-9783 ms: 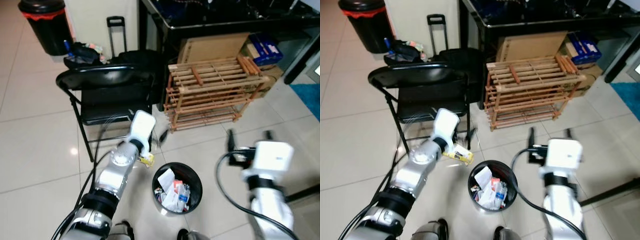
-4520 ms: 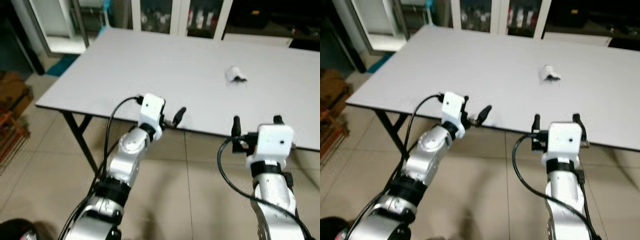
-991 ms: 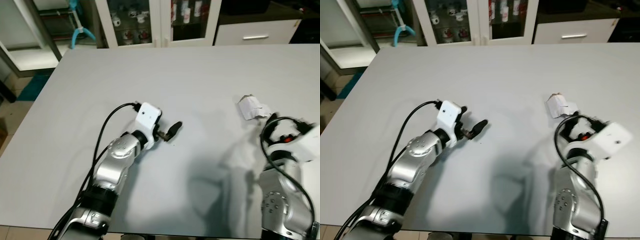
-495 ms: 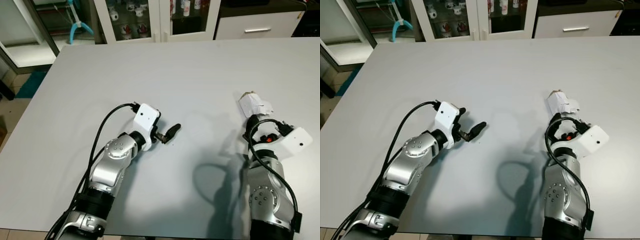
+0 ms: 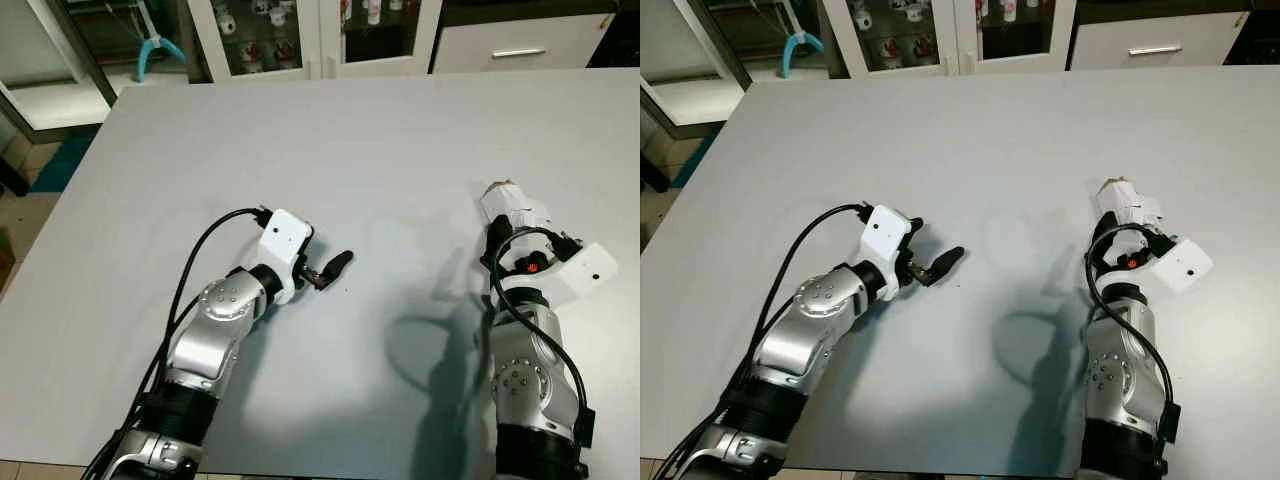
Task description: Picking trash to rubbish bin
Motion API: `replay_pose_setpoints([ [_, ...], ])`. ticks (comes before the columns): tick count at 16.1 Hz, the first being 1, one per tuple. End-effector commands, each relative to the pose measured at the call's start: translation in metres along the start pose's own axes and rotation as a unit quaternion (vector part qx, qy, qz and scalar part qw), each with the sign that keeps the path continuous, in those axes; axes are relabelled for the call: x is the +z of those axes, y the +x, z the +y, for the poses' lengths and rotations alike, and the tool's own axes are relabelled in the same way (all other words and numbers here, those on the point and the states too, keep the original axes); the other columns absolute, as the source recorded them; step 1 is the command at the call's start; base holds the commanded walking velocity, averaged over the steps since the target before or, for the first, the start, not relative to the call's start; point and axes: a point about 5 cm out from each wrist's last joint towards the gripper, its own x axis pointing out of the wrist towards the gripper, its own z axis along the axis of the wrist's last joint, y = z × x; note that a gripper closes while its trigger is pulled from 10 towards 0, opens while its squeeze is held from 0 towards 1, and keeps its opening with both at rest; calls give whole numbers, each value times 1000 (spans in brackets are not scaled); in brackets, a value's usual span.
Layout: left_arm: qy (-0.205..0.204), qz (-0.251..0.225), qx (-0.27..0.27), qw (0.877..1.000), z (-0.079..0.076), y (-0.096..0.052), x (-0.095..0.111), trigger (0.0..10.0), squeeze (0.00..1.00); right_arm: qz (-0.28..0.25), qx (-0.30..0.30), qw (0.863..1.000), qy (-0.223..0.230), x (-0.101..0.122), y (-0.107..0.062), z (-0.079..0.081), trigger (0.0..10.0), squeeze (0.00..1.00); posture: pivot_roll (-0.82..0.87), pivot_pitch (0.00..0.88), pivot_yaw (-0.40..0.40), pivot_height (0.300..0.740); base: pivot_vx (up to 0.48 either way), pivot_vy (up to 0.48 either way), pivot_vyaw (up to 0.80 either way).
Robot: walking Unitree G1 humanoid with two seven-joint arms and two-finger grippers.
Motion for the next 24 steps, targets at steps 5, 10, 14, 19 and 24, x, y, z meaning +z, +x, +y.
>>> replay_pose_setpoints([
  [5,10,27,-3,1000,0,-16,-8,10000,0,24,-37,999,10,-6,8,-18,10000,0,291,267,107,740,0,0,0],
  [10,12,35,5,999,3,-25,-8,10000,0,29,-34,999,11,-6,16,-19,10000,0,318,284,104,740,0,0,0],
  [14,17,40,6,999,4,-31,-7,10000,0,38,-32,999,15,-9,25,-23,10000,0,345,300,111,740,0,0,0],
  [19,22,43,3,999,5,-37,-5,10000,0,49,-17,998,28,-15,33,-18,10000,0,369,313,122,740,0,0,0],
  [24,26,48,2,999,6,-40,-5,10000,0,46,-8,998,43,-15,39,-14,0,0,379,317,130,740,0,0,0],
])
